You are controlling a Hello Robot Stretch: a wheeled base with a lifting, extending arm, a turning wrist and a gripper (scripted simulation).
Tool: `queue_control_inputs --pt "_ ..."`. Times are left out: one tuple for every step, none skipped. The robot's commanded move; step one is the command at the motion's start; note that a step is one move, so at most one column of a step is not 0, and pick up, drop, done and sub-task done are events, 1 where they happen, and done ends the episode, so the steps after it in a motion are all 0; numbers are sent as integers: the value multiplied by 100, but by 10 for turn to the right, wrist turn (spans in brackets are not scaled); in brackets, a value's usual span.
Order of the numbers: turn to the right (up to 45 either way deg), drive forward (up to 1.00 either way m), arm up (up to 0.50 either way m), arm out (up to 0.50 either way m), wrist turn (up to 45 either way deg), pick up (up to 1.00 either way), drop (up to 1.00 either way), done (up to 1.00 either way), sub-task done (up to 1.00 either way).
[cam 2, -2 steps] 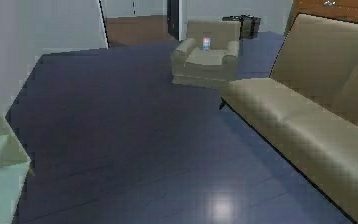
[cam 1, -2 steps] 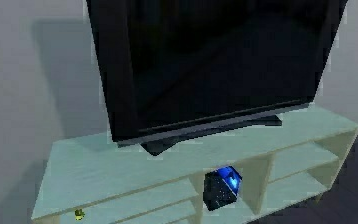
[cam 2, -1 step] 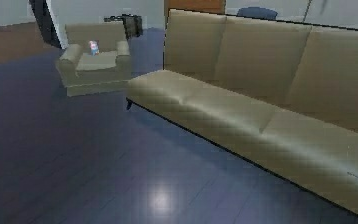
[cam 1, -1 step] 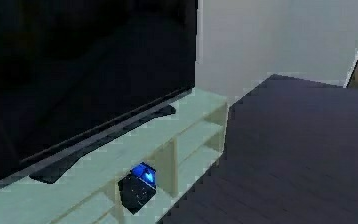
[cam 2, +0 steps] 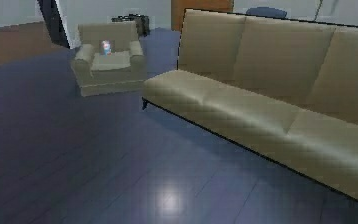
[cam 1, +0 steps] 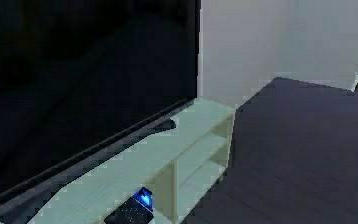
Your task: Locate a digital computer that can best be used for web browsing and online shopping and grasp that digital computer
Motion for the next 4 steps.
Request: queue_control_inputs --pt "450 0 0 0 0 0 0 0 0" --pt "450 0 0 0 0 0 0 0 0" --pt "360 0 0 0 0 0 0 0 0" --pt "0 5 0 0 0 0 0 0 0"
